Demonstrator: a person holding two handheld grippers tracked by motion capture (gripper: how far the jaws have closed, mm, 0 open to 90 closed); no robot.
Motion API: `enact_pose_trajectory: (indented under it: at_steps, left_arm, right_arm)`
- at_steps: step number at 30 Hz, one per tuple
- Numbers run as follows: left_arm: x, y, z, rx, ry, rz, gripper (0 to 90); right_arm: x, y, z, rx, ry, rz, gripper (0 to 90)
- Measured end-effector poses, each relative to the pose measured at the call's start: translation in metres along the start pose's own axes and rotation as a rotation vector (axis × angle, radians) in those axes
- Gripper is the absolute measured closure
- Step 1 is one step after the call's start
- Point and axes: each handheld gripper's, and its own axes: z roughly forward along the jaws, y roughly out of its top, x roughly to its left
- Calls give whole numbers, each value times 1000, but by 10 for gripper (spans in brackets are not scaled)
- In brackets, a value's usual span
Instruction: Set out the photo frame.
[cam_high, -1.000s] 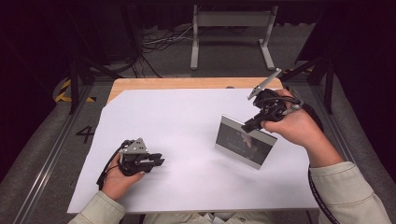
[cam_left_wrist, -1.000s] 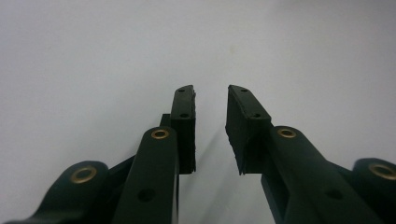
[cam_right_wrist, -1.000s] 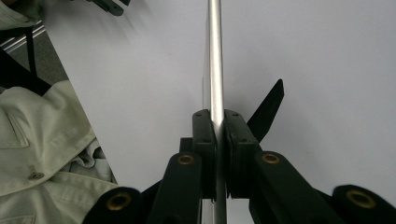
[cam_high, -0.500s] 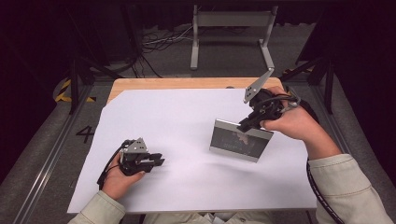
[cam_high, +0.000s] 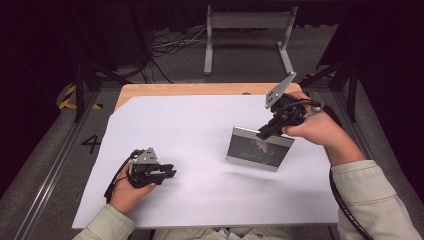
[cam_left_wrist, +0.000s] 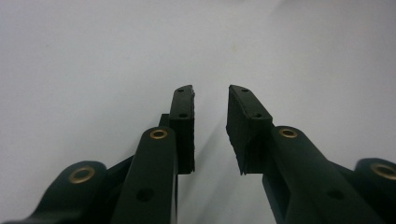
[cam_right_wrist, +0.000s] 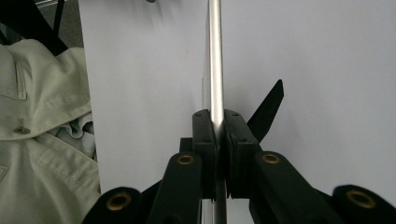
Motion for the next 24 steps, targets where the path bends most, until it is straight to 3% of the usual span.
enact_pose_trajectory:
  at_steps: [5,18,24]
  left_arm:
    - [-1,-5,-5,0,10,-15,725]
    - [-3,-18,-17,-2,41,-53,721]
    - [-4,-22,-21,-7,52,-66,721]
  right_arm:
    - [-5,-2,2,-4,20,-13,851]
    - [-15,8,16,26,64,-148,850]
    - [-17,12,22,36,72,-181,850]
